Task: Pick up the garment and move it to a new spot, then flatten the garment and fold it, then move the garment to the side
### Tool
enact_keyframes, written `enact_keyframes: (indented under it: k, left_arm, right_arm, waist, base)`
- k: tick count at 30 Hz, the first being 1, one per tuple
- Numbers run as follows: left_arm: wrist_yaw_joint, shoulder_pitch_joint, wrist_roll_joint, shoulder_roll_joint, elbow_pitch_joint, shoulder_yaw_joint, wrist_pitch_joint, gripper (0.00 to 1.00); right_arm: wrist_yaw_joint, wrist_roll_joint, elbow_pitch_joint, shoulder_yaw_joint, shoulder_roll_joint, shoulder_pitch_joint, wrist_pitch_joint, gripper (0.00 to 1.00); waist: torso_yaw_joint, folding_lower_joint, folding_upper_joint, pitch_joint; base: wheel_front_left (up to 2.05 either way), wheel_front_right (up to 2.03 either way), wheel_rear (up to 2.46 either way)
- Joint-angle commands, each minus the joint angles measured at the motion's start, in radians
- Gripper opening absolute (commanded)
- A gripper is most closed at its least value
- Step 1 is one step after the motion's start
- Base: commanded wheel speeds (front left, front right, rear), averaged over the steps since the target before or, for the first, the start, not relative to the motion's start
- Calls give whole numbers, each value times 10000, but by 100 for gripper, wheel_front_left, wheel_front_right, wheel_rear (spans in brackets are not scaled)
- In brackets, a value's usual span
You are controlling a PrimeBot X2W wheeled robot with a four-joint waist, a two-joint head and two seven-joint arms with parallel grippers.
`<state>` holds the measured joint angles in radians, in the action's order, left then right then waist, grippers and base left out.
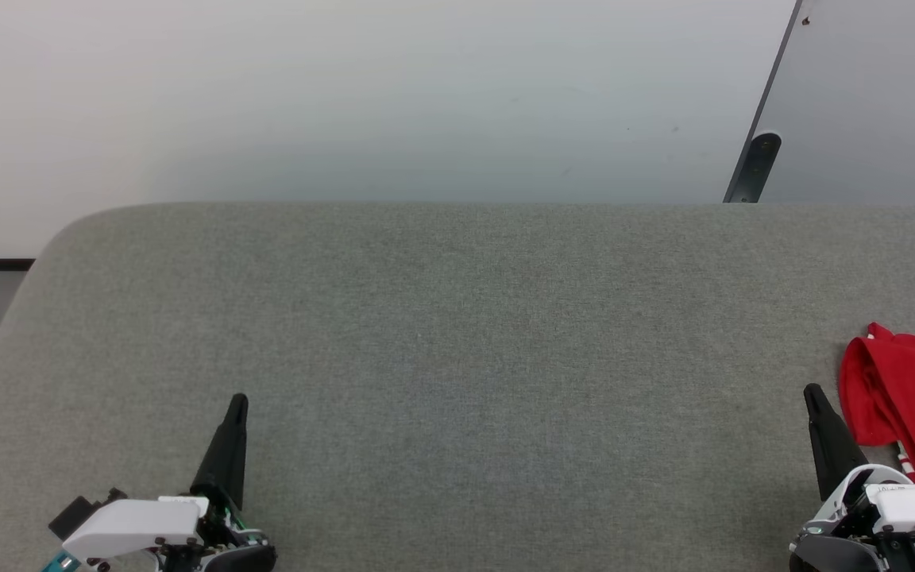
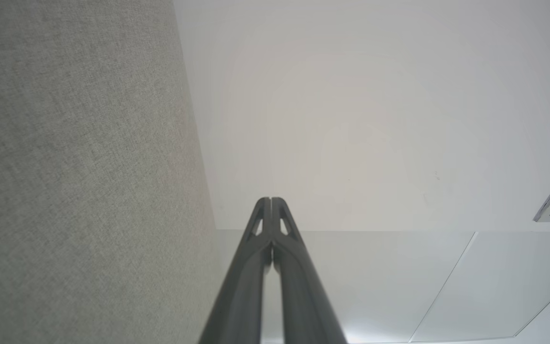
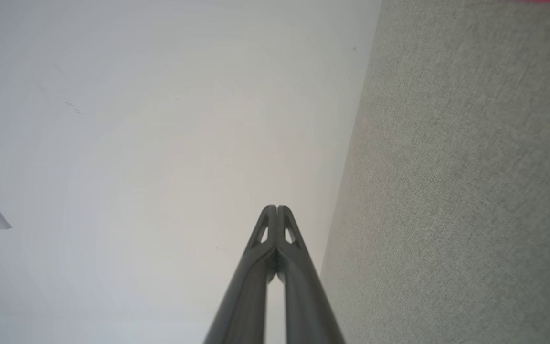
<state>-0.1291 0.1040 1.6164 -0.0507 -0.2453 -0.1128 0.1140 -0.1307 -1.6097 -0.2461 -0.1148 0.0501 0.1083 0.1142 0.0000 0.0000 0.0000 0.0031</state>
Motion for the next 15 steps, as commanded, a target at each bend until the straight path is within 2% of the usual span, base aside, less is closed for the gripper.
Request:
enact_keyframes:
  k: [1, 15]
  left_arm:
    - [-57, 107, -43, 10, -16, -29, 12, 0]
    - [-57, 108, -51, 13, -16, -35, 19, 0]
  right_arm:
    - [0, -61, -7, 11, -26, 23, -24, 0]
    - [0, -62, -7, 11, -26, 23, -24, 0]
  waist:
    - [0, 0, 0, 0]
    - [0, 0, 0, 0]
  base:
    - [0, 0, 0]
    - [0, 0, 0]
